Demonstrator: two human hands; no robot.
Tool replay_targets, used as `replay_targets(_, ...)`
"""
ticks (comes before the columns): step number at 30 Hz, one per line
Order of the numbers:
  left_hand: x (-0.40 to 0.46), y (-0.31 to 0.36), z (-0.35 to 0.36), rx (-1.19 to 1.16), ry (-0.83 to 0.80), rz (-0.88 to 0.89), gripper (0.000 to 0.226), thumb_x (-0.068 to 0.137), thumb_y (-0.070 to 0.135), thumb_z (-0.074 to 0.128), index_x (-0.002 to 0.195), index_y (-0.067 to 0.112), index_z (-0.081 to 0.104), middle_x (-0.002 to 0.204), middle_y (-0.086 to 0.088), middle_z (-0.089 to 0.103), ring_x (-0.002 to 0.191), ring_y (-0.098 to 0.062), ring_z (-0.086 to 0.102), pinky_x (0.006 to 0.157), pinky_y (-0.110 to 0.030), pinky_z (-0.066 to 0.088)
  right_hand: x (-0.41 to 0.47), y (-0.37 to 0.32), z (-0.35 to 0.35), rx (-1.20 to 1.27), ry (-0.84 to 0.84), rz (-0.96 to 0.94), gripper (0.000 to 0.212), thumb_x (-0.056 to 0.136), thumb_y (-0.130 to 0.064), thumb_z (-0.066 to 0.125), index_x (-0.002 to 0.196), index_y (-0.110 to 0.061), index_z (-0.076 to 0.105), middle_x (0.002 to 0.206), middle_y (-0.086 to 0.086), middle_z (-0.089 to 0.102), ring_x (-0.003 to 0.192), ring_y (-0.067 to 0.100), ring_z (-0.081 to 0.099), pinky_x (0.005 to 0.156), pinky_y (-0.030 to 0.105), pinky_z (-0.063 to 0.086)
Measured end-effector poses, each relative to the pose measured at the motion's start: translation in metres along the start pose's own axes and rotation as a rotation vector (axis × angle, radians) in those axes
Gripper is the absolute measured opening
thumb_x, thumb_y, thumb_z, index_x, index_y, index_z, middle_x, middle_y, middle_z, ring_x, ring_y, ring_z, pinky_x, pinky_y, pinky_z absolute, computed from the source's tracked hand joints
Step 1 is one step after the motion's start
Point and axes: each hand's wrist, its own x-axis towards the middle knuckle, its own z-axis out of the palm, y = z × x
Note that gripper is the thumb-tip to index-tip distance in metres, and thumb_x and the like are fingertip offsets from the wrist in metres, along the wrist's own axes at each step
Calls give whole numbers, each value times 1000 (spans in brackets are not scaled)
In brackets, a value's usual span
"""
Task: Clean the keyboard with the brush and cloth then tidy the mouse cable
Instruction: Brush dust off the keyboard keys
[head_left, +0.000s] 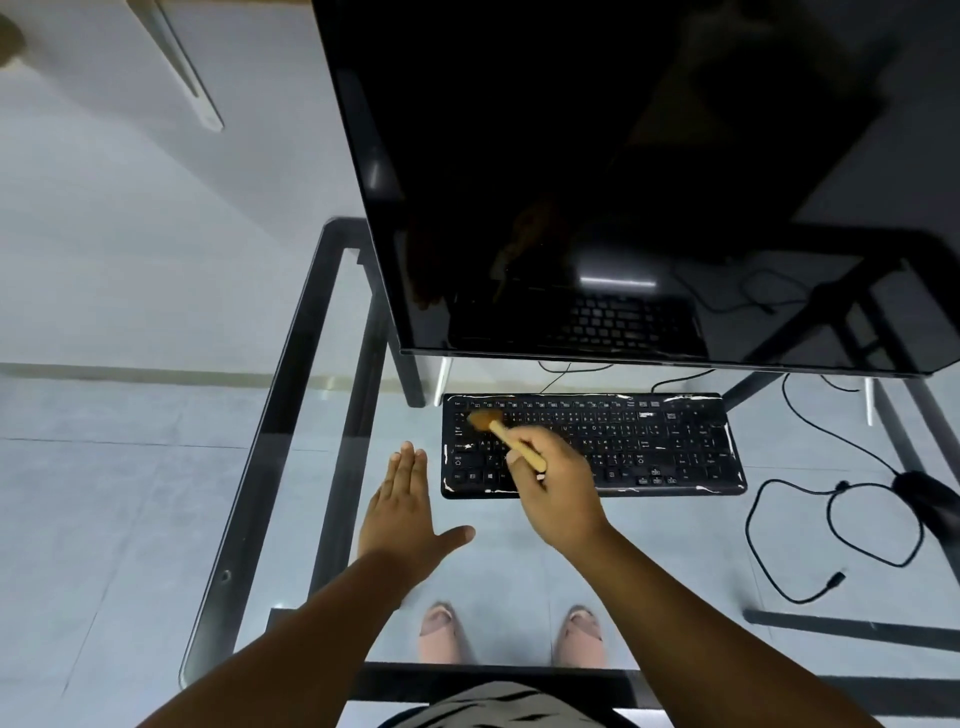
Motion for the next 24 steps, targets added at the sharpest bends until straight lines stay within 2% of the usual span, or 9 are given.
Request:
replay_targets(2,-2,0,1,-21,20,8,115,81,76,46,151,13,-20,158,-1,-27,146,-16,-21,120,-31,0,-3,4,-3,-94,14,4,23,91,-19,56,113,-15,65,98,-5,66,76,7,55,64,19,38)
replay_targets(5,-5,3,3,-47,82,47,108,85,69,49,152,15,-17,157,2,-26,147,-15,-19,120,-31,-1,-5,11,-10,-126,178,70,25,91,-23,51,112,-14,61,100,-2,65,84,15,56,71,26,42)
replay_targets(8,-8,9,6,-27,145,126,94,92,58,46,153,19,-13,158,5,-25,147,-13,-18,120,-31,-4,-7,9,-13,-30,14,16,21,93,-22,55,112,-18,63,93,-10,62,72,4,51,62,19,36)
replay_targets(10,-10,13,6,1,161,174,85,95,54,41,154,22,-12,158,7,-24,147,-12,-19,117,-30,-9,-11,8,-14,-92,-18,9,22,92,-23,56,111,-19,64,90,-13,60,71,6,51,62,21,35)
replay_targets(14,-11,20,8,52,160,237,77,96,55,32,152,26,-14,157,10,-25,147,-11,-19,117,-32,-10,-12,12,-21,-186,188,108,22,88,-28,53,107,-19,62,87,-6,61,85,18,51,65,31,42)
replay_targets(18,-11,17,14,94,146,256,76,92,60,24,154,25,-4,158,9,-15,149,-11,-9,118,-33,-5,-13,6,-24,-129,-37,19,19,88,-26,62,106,-26,66,81,-18,51,81,10,49,63,24,39)
replay_targets(20,-12,16,15,111,127,251,78,89,62,17,154,23,-4,158,10,-15,149,-11,-8,117,-33,-5,-14,8,-26,-220,51,4,16,86,-21,63,101,-22,66,78,-22,52,78,16,50,63,31,43)
replay_targets(22,-12,17,16,121,126,245,79,87,63,14,154,23,-5,158,9,-16,148,-11,-10,117,-33,-6,-13,11,-29,-257,192,77,12,86,-21,61,98,-20,64,79,-16,58,79,18,47,65,37,46)
replay_targets(24,-13,19,14,125,128,240,81,86,63,11,154,22,-5,159,8,-15,147,-11,-12,117,-33,-7,-12,13,-31,-183,159,87,16,87,-29,56,100,-22,63,83,-12,61,83,15,47,67,36,45)
